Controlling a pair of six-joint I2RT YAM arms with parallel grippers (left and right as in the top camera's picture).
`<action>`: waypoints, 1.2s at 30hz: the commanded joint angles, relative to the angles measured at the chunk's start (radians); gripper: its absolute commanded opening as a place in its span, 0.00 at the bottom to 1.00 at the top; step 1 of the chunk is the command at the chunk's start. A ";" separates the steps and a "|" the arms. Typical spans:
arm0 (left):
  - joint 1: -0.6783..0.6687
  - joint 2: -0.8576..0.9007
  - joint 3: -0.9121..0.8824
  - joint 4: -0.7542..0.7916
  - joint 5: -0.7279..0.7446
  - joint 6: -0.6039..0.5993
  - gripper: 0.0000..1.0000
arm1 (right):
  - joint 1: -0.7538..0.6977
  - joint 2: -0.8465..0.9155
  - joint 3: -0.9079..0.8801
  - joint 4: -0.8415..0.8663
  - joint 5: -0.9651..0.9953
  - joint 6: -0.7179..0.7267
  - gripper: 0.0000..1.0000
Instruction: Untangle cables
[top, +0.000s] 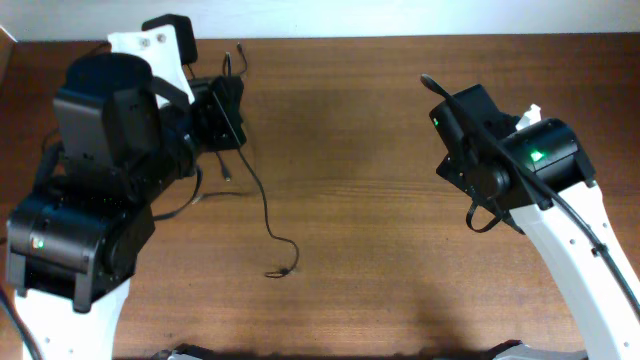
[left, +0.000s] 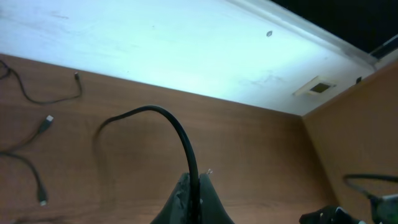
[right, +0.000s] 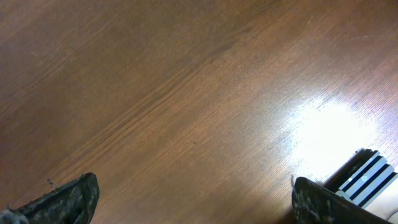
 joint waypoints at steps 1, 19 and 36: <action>0.008 0.002 0.009 0.054 0.132 -0.006 0.00 | -0.001 -0.007 0.008 -0.004 -0.018 0.002 0.99; 0.013 0.006 0.009 -0.070 0.276 0.093 0.00 | -0.001 -0.006 0.008 -0.011 -0.054 0.002 0.98; 0.428 0.140 0.008 -0.224 0.274 0.092 0.00 | -0.001 -0.006 0.008 -0.010 -0.054 0.002 0.98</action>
